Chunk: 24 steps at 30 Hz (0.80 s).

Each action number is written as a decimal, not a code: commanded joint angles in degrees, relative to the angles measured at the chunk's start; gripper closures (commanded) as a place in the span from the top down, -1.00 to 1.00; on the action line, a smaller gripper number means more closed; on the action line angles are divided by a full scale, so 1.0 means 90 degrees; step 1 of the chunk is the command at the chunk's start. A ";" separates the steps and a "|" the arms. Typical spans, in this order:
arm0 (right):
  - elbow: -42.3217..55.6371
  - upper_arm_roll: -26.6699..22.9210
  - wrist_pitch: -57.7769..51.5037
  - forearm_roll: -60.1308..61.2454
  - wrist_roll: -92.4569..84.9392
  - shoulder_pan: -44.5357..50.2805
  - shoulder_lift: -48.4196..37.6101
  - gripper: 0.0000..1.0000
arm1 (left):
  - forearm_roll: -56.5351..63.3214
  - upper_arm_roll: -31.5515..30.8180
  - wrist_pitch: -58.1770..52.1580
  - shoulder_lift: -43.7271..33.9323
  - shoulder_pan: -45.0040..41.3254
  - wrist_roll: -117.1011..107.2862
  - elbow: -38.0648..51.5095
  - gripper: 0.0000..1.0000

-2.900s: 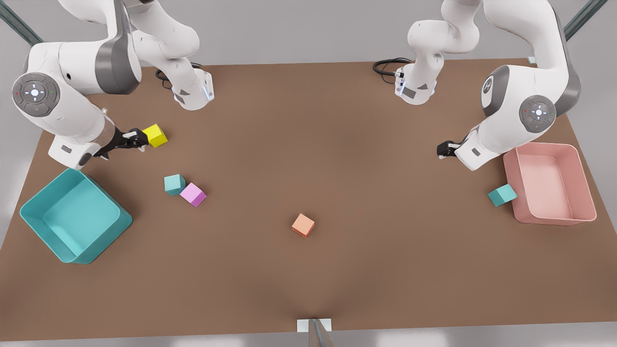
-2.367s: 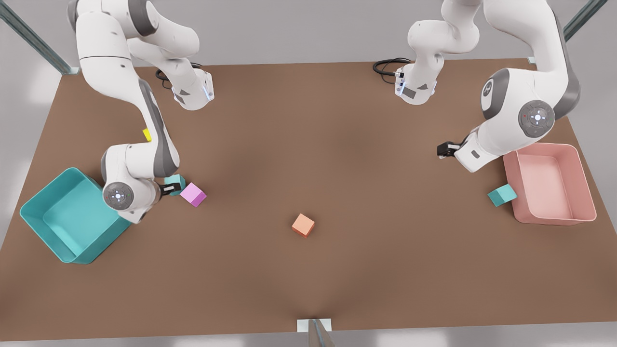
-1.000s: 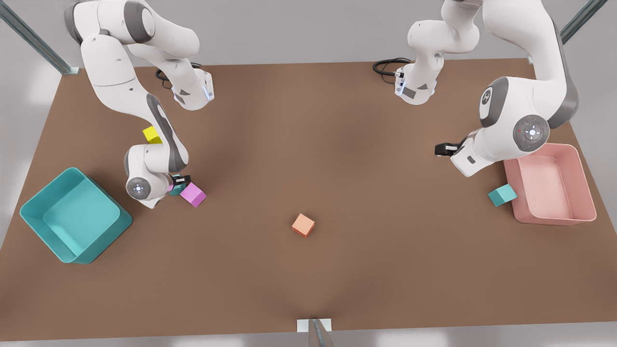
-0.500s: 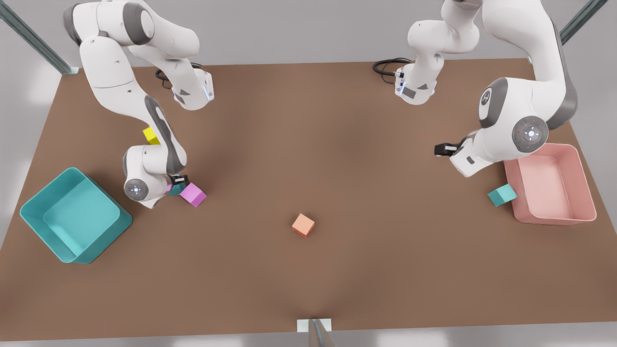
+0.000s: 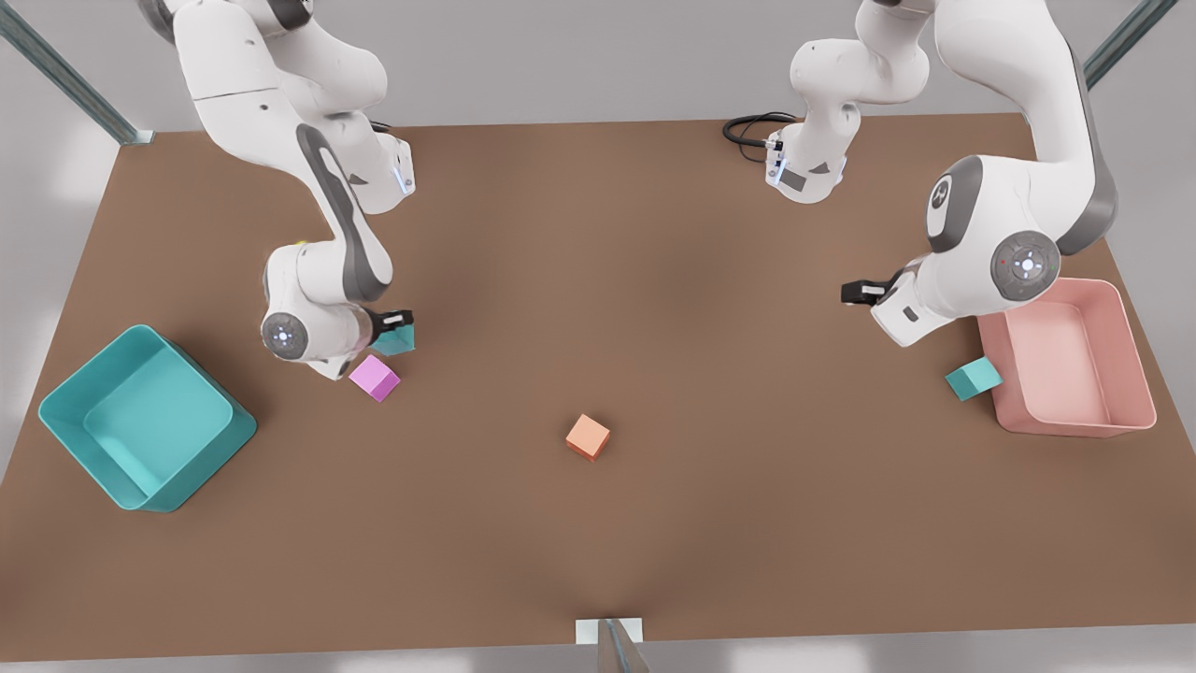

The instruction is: Stack the two blue cubes on top of each other

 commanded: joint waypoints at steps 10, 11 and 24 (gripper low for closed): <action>0.3879 -0.0012 0.1522 0.1423 0.6329 0.2894 0.2724 0.00 | 0.0042 0.0116 0.0940 0.1430 0.2336 -0.2040 0.0539 1.00; 0.3889 -0.0041 0.1844 0.1413 0.6495 0.3069 0.2851 0.00 | -0.0006 0.0291 0.1670 0.1362 0.2513 -0.3257 0.0210 1.00; 0.4543 -0.0266 0.2001 0.0827 0.7043 0.3607 0.3711 1.00 | -0.0905 0.1161 0.5969 0.1420 0.2600 -0.8116 -0.2459 1.00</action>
